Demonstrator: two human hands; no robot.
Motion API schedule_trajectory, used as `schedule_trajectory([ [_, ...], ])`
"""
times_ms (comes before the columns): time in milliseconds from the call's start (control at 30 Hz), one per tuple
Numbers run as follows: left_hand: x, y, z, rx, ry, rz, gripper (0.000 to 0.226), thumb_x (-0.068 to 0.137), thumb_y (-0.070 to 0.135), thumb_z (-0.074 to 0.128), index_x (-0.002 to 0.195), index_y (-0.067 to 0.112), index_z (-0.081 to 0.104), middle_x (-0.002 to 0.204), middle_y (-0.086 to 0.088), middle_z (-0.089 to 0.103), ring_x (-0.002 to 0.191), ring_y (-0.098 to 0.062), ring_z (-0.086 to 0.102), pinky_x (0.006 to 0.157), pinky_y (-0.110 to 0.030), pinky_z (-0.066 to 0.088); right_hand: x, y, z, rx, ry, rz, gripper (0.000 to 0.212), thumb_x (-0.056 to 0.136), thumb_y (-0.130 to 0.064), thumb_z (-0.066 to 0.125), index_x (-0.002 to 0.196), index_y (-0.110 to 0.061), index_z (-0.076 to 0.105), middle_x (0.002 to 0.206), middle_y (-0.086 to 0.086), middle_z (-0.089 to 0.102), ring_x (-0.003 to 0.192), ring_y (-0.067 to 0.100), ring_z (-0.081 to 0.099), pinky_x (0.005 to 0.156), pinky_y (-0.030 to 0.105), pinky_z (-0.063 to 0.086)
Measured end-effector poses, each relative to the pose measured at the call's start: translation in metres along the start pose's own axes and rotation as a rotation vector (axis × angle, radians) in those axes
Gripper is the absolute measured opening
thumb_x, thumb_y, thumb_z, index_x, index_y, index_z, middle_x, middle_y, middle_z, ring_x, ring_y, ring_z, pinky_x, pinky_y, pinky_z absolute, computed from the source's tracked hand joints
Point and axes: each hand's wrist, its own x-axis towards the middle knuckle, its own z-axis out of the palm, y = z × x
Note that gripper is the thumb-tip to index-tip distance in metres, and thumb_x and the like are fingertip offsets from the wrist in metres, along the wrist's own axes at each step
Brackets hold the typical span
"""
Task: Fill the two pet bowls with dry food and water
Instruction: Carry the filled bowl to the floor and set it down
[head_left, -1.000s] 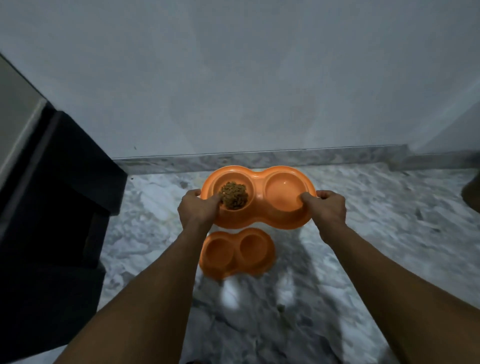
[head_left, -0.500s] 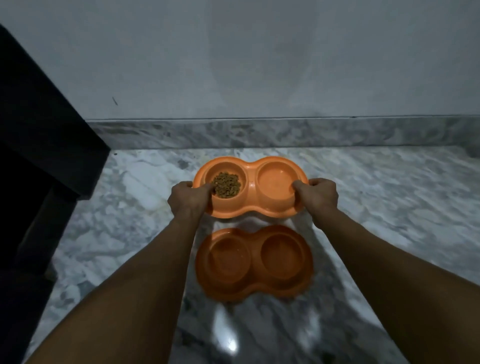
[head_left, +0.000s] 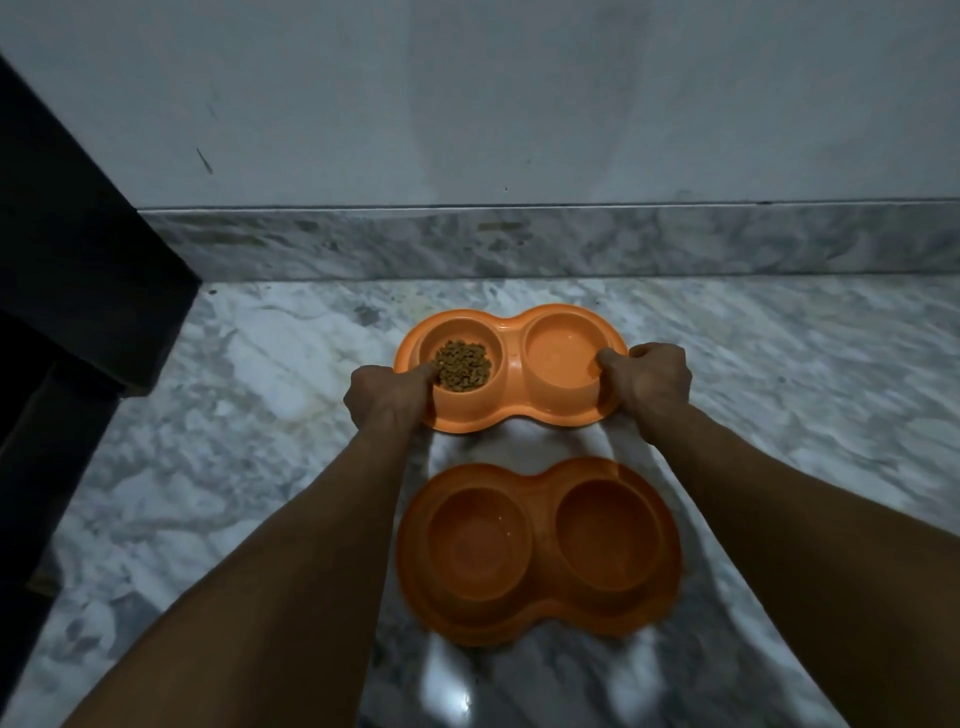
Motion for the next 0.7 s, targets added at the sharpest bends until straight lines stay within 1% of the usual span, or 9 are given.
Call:
schedule_trajectory([
  [67, 0.001, -0.003, 0.003, -0.006, 0.003, -0.03, 0.049, 0.069, 0.044, 0.082, 0.089, 0.001, 0.071, 0.088, -0.013, 0.07, 0.085, -0.03, 0.067, 0.068, -0.033, 0.053, 0.002, 0.0, 0.001, -0.001, 0.004, -0.004, 0.031, 0.083, -0.029, 0.073, 0.093, 0.0, 0.07, 0.078, 0.007, 0.06, 0.077, 0.026, 0.058, 0.079, 0.04, 0.053],
  [133, 0.002, -0.005, 0.006, -0.01, 0.005, -0.043, 0.048, 0.07, 0.043, 0.082, 0.089, 0.0, 0.07, 0.086, -0.013, 0.067, 0.082, -0.029, 0.065, 0.07, -0.034, 0.054, 0.004, 0.001, 0.002, -0.003, 0.009, -0.009, 0.036, 0.083, -0.028, 0.073, 0.1, 0.003, 0.07, 0.085, 0.012, 0.063, 0.078, 0.024, 0.056, 0.08, 0.039, 0.052],
  [200, 0.002, -0.008, 0.008, -0.007, 0.001, -0.043, 0.047, 0.072, 0.043, 0.081, 0.088, 0.0, 0.07, 0.084, -0.013, 0.066, 0.079, -0.027, 0.062, 0.067, -0.032, 0.049, 0.003, 0.003, 0.004, -0.008, 0.007, -0.011, 0.038, 0.084, -0.027, 0.073, 0.103, 0.005, 0.069, 0.097, 0.018, 0.07, 0.08, 0.025, 0.057, 0.08, 0.04, 0.052],
  [267, 0.001, -0.01, 0.009, 0.014, -0.004, -0.033, 0.046, 0.073, 0.044, 0.079, 0.087, 0.001, 0.072, 0.081, -0.012, 0.067, 0.079, -0.027, 0.062, 0.063, -0.03, 0.043, 0.003, 0.006, 0.005, -0.009, 0.004, -0.005, 0.038, 0.083, -0.026, 0.073, 0.104, 0.006, 0.069, 0.104, 0.019, 0.071, 0.085, 0.028, 0.062, 0.081, 0.04, 0.051],
  [400, 0.002, -0.012, 0.013, 0.007, 0.018, -0.037, 0.045, 0.073, 0.045, 0.078, 0.083, 0.002, 0.073, 0.079, -0.012, 0.068, 0.077, -0.027, 0.064, 0.062, -0.03, 0.044, 0.003, 0.01, 0.007, -0.001, 0.009, 0.004, 0.039, 0.084, -0.025, 0.073, 0.105, 0.007, 0.069, 0.106, 0.021, 0.071, 0.098, 0.033, 0.066, 0.081, 0.038, 0.05],
  [500, 0.002, -0.013, 0.015, -0.003, 0.013, -0.039, 0.046, 0.075, 0.044, 0.078, 0.085, 0.0, 0.072, 0.077, -0.011, 0.066, 0.074, -0.025, 0.061, 0.06, -0.029, 0.04, 0.003, 0.012, 0.008, 0.004, 0.001, 0.005, 0.039, 0.085, -0.027, 0.073, 0.104, 0.006, 0.069, 0.106, 0.02, 0.071, 0.098, 0.033, 0.065, 0.082, 0.038, 0.05],
  [567, 0.0, -0.014, 0.015, 0.003, 0.001, -0.034, 0.048, 0.076, 0.045, 0.076, 0.089, -0.001, 0.072, 0.084, -0.013, 0.068, 0.085, -0.028, 0.064, 0.063, -0.031, 0.042, 0.004, 0.013, 0.008, -0.006, -0.007, -0.005, 0.04, 0.086, -0.029, 0.072, 0.106, 0.005, 0.068, 0.108, 0.02, 0.07, 0.103, 0.034, 0.064, 0.086, 0.04, 0.049],
  [633, -0.001, -0.016, 0.016, 0.009, 0.011, -0.021, 0.056, 0.076, 0.05, 0.074, 0.095, -0.002, 0.07, 0.098, -0.018, 0.069, 0.102, -0.033, 0.062, 0.071, -0.035, 0.047, 0.005, 0.014, 0.008, -0.013, -0.01, -0.022, 0.043, 0.087, -0.031, 0.072, 0.11, 0.005, 0.066, 0.11, 0.019, 0.068, 0.107, 0.035, 0.062, 0.089, 0.041, 0.048],
  [700, -0.004, -0.016, 0.015, 0.008, 0.025, -0.009, 0.064, 0.076, 0.055, 0.072, 0.104, -0.003, 0.066, 0.112, -0.022, 0.064, 0.114, -0.035, 0.055, 0.079, -0.039, 0.047, 0.005, 0.015, 0.009, -0.013, -0.028, -0.033, 0.045, 0.088, -0.036, 0.071, 0.107, 0.004, 0.065, 0.1, 0.017, 0.066, 0.104, 0.035, 0.062, 0.087, 0.041, 0.048],
])
